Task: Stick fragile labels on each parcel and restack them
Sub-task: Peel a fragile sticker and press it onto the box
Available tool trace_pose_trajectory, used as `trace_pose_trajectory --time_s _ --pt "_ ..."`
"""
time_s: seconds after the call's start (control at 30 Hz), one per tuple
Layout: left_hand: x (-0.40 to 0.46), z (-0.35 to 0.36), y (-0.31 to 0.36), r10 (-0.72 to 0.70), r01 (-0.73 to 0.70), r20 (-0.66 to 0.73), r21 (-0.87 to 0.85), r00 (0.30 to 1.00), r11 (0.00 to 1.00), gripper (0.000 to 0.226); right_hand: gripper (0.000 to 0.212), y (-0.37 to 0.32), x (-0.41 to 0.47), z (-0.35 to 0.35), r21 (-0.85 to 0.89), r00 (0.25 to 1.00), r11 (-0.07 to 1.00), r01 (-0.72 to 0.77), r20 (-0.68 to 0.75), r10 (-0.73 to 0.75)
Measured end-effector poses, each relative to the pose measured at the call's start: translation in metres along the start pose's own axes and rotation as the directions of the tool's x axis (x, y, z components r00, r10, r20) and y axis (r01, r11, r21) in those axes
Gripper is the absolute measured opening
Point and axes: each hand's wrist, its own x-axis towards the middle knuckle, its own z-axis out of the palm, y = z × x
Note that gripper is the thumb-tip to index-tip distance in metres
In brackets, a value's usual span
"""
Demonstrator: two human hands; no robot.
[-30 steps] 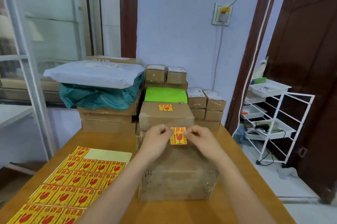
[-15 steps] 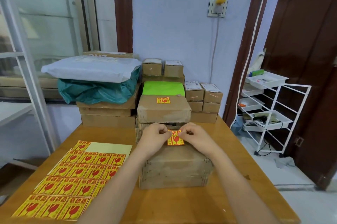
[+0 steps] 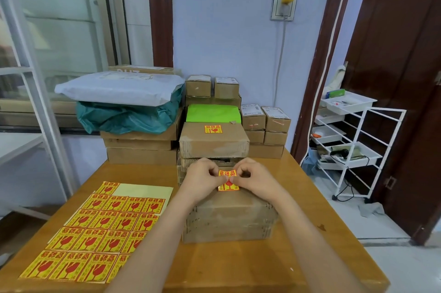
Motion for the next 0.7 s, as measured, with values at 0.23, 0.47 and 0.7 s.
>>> trace_pose_trajectory --time_s 0.23,0.47,0.7 --pt "0.0006 0.0009 0.0003 0.004 -0.004 -0.002 0.028 1.000 1.000 0.031 0.028 0.0004 -0.0002 0.0010 -0.024 1.000 1.000 0.014 0.002 -0.014" --pt "0.0013 0.0031 -0.0002 0.037 -0.038 0.002 0.082 0.999 0.996 0.034 0.031 0.0003 0.0009 0.0034 -0.122 0.999 0.991 0.054 0.008 -0.053" --pt "0.0017 0.0054 -0.0018 0.073 -0.074 0.010 0.155 0.997 0.985 0.032 0.032 -0.0022 -0.0005 0.0047 -0.212 0.997 0.975 0.072 0.020 -0.070"
